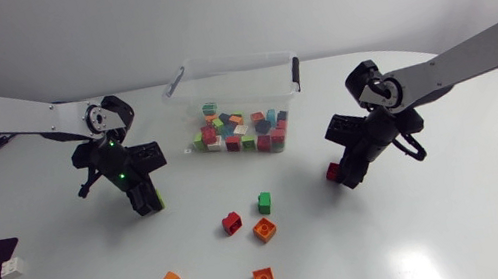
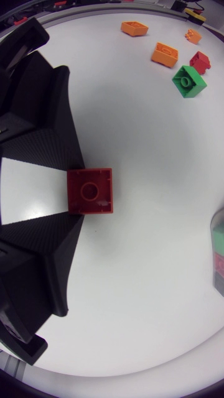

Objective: Place the duplo bricks in the container

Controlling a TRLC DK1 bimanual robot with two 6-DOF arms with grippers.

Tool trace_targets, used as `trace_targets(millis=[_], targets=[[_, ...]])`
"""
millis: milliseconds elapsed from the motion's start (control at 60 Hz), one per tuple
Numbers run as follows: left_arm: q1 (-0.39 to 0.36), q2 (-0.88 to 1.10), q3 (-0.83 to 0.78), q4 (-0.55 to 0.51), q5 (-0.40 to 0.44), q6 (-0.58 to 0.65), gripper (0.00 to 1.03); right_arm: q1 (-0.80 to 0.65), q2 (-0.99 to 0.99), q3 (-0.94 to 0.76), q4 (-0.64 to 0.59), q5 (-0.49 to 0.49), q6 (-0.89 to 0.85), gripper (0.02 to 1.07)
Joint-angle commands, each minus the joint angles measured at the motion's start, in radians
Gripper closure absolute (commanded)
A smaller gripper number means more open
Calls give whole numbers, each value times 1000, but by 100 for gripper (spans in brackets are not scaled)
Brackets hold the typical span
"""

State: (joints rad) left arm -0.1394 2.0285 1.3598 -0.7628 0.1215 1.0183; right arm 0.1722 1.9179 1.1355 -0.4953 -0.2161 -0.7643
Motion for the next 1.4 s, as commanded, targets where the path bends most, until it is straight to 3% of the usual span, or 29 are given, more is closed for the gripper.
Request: trace_targets(millis=[0,233,383,550,733,1033,1250,1317,1383], targets=[[8,-53,33,-35,7,23,77,15,-74,12,-34,-6,-15,78],[-31,-241,104,-116,119,-40,77,79,-264,78,-154,-29,46,78],[-62,-309,190,-133,224,-123,76,112,-327,161,-189,-48,115,78],[-95,-312,283,-121,277,-207,76,127,-326,294,-181,-65,204,78],[-111,-254,329,99,288,-396,75,144,-257,405,-94,-72,295,78],[-101,-113,394,342,288,-589,73,148,-62,581,0,-72,384,78],[-101,35,567,376,277,-656,72,158,102,738,9,-51,413,76],[-103,72,598,379,259,-662,70,159,150,777,11,-25,405,59],[-108,102,618,387,231,-662,57,164,194,814,-2,1,398,25]])
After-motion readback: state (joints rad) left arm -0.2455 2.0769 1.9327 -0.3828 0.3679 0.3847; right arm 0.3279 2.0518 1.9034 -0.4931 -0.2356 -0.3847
